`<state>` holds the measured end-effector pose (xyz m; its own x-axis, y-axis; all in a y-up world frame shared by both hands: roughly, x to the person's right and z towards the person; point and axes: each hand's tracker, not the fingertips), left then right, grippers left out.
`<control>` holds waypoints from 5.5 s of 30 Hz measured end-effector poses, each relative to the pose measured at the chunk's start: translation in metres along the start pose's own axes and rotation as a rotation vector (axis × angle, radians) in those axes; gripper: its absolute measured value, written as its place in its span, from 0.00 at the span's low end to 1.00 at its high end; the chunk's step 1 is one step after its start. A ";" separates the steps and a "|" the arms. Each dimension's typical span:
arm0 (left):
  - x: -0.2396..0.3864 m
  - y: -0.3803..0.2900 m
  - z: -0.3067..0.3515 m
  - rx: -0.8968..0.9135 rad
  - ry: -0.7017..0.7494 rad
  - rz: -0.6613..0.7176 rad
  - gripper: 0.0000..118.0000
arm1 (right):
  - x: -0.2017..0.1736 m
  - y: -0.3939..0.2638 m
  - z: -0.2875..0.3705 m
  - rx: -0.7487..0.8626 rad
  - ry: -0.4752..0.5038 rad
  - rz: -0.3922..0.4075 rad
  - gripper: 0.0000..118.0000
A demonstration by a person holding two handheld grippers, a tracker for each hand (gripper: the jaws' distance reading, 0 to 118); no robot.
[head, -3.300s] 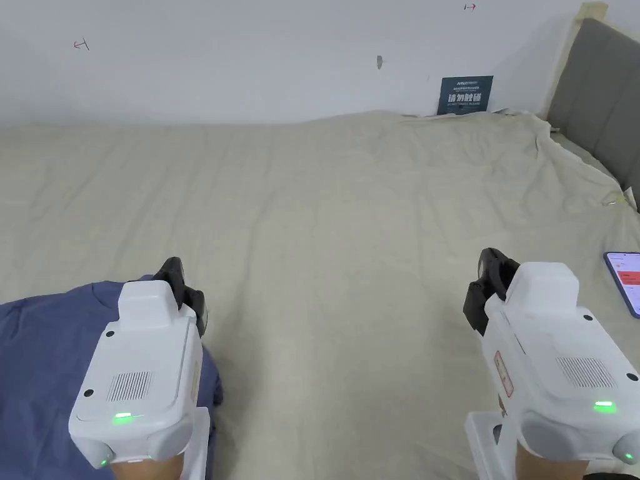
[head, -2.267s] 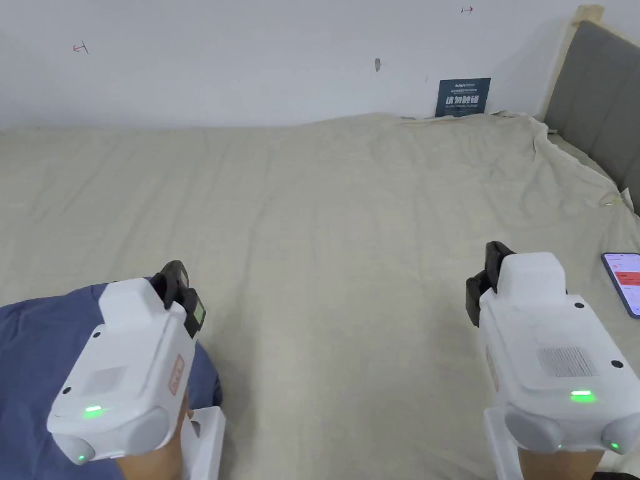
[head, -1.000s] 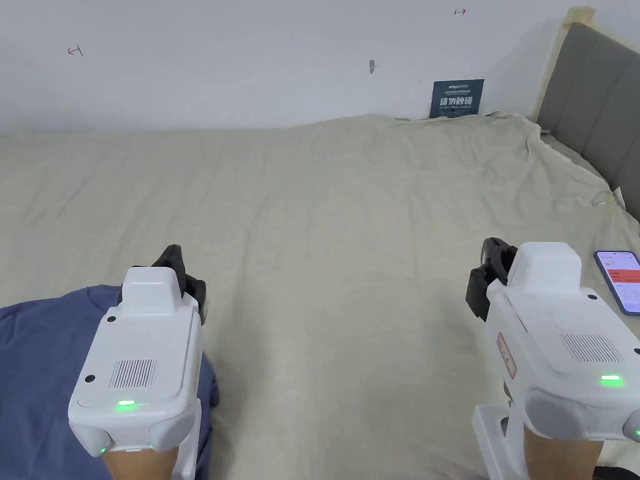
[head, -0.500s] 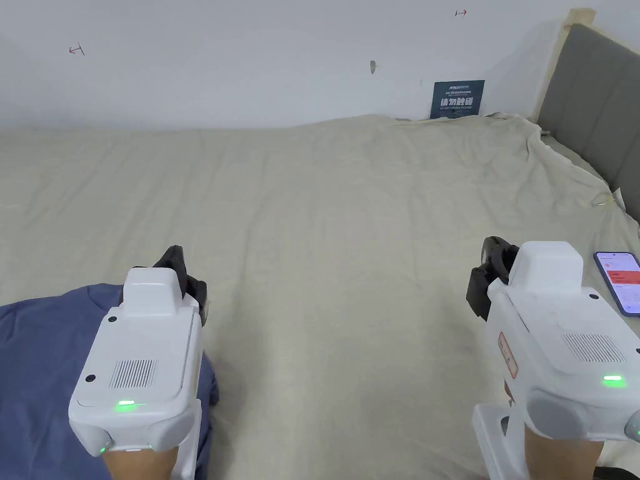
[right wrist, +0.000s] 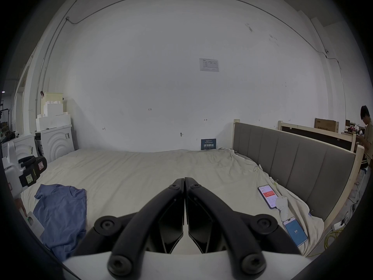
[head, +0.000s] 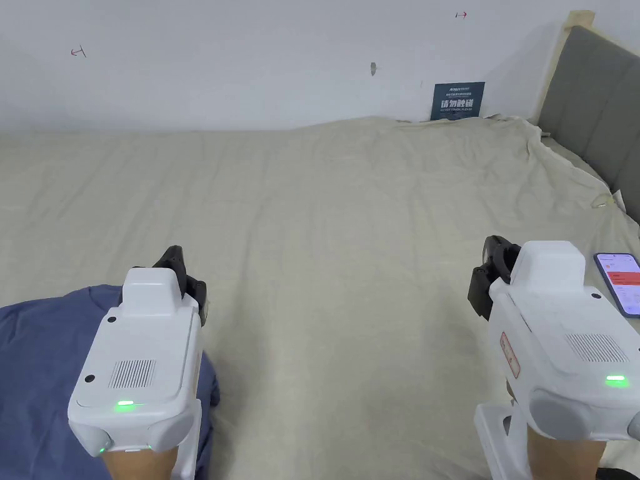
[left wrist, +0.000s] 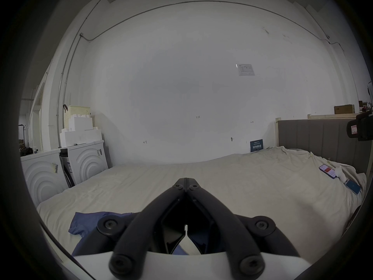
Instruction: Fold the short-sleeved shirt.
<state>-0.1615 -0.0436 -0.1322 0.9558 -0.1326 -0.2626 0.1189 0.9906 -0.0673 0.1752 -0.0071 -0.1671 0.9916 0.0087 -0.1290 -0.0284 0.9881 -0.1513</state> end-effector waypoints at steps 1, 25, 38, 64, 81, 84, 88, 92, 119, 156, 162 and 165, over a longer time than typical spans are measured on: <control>0.000 0.000 0.000 0.000 0.002 0.001 0.00 | 0.000 0.000 0.000 0.001 0.002 0.000 0.00; -0.110 -0.004 0.041 -0.010 0.275 0.005 0.00 | -0.102 0.014 -0.026 0.042 0.249 0.036 0.00; -0.207 -0.018 0.105 -0.049 0.529 -0.001 0.00 | -0.209 0.012 -0.030 0.034 0.499 0.060 0.00; -0.246 -0.031 0.100 -0.153 0.536 0.020 0.00 | -0.246 0.008 -0.029 0.009 0.564 0.082 0.00; -0.243 -0.103 -0.080 -0.876 0.193 0.314 0.92 | -0.214 -0.007 -0.066 -0.061 0.442 0.096 0.00; -0.234 -0.127 -0.095 -0.949 0.157 0.316 0.92 | -0.210 -0.010 -0.070 -0.079 0.421 0.102 0.00; -0.233 -0.164 -0.113 -1.039 0.152 0.340 0.92 | -0.198 -0.020 -0.080 -0.104 0.397 0.109 0.00; -0.226 -0.185 -0.121 -1.117 0.176 0.341 0.87 | -0.189 -0.025 -0.084 -0.123 0.377 0.112 0.00; -0.267 -0.053 -0.058 -0.651 0.016 0.692 0.00 | -0.124 -0.013 -0.067 -0.076 0.311 0.063 0.00; 0.072 0.122 -0.134 -0.512 -0.794 0.323 0.00 | 0.046 0.012 0.003 0.040 -0.078 -0.014 0.00; 0.093 0.050 -0.139 -0.691 -0.760 0.295 0.00 | 0.051 0.000 -0.002 0.011 -0.080 -0.023 0.00; 0.098 0.005 -0.146 -0.823 -0.721 0.290 0.00 | 0.052 -0.006 -0.006 -0.008 -0.074 -0.025 0.00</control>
<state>-0.1064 -0.0563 -0.2987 0.8821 0.4128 0.2269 -0.0915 0.6228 -0.7770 0.2258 -0.0138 -0.1784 0.9986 -0.0043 -0.0525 -0.0042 0.9869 -0.1615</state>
